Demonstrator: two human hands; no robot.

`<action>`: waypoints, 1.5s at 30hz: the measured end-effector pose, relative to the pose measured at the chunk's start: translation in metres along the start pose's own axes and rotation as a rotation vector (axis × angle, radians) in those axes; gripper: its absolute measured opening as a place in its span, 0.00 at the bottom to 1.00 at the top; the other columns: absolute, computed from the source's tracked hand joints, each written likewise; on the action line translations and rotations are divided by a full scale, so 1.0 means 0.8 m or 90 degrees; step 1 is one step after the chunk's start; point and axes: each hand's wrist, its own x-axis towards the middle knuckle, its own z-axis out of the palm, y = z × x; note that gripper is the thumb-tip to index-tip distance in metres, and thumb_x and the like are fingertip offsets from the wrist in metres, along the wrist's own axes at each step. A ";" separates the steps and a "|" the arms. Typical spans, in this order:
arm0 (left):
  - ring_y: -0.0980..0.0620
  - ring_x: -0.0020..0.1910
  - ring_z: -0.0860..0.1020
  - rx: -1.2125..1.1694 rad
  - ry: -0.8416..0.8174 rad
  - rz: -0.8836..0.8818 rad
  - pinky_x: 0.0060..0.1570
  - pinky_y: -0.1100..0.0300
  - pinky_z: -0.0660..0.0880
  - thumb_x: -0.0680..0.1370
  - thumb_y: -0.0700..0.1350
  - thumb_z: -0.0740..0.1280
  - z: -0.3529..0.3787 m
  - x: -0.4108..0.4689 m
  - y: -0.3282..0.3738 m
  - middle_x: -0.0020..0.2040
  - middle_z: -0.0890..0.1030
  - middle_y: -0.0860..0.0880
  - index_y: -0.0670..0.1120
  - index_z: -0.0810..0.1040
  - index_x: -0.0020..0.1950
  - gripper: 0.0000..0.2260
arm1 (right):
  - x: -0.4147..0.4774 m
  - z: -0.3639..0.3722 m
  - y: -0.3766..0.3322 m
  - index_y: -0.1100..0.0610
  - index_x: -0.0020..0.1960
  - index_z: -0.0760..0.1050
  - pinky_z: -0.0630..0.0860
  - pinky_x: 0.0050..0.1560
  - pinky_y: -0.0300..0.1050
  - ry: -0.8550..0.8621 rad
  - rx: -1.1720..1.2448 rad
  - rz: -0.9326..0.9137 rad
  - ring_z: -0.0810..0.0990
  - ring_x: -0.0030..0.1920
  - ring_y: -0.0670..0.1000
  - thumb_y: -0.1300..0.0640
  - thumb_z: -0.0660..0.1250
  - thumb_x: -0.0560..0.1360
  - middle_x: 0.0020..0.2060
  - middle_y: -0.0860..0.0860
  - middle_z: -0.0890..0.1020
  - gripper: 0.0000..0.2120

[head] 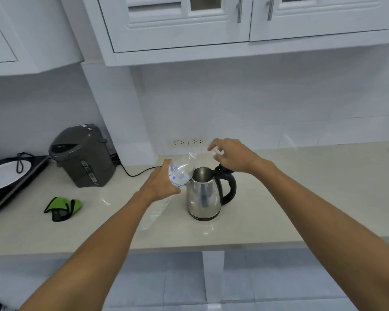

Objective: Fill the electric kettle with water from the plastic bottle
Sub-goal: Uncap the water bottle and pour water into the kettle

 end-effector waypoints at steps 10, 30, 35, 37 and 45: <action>0.40 0.57 0.74 0.219 -0.059 -0.081 0.55 0.44 0.78 0.66 0.50 0.77 0.003 0.034 -0.014 0.56 0.71 0.44 0.53 0.58 0.72 0.41 | -0.001 0.029 0.071 0.47 0.64 0.75 0.75 0.56 0.53 -0.025 0.029 0.004 0.73 0.49 0.49 0.58 0.63 0.78 0.38 0.41 0.71 0.16; 0.42 0.55 0.71 0.431 -0.105 -0.112 0.50 0.49 0.72 0.70 0.47 0.73 0.020 0.068 -0.013 0.58 0.71 0.41 0.51 0.57 0.76 0.38 | 0.015 0.058 0.095 0.44 0.66 0.73 0.73 0.58 0.53 -0.042 0.066 0.037 0.70 0.52 0.50 0.57 0.62 0.79 0.47 0.49 0.75 0.18; 0.42 0.52 0.69 0.463 -0.107 -0.109 0.48 0.50 0.70 0.71 0.46 0.72 0.022 0.071 -0.014 0.59 0.71 0.41 0.51 0.58 0.76 0.37 | 0.016 0.060 0.098 0.44 0.67 0.73 0.73 0.58 0.53 -0.042 0.064 0.043 0.72 0.53 0.52 0.57 0.62 0.79 0.48 0.49 0.76 0.18; 0.42 0.56 0.71 0.473 -0.114 -0.111 0.49 0.50 0.70 0.71 0.47 0.72 0.022 0.072 -0.013 0.60 0.71 0.41 0.51 0.57 0.76 0.38 | 0.016 0.061 0.098 0.44 0.67 0.73 0.73 0.58 0.54 -0.045 0.065 0.049 0.73 0.54 0.53 0.57 0.62 0.79 0.48 0.50 0.76 0.18; 0.41 0.60 0.73 0.500 -0.115 -0.110 0.50 0.49 0.71 0.71 0.47 0.72 0.019 0.077 -0.008 0.61 0.71 0.40 0.52 0.56 0.77 0.38 | 0.020 0.065 0.098 0.44 0.67 0.73 0.73 0.59 0.55 -0.038 0.081 0.053 0.71 0.53 0.51 0.57 0.62 0.79 0.48 0.48 0.75 0.18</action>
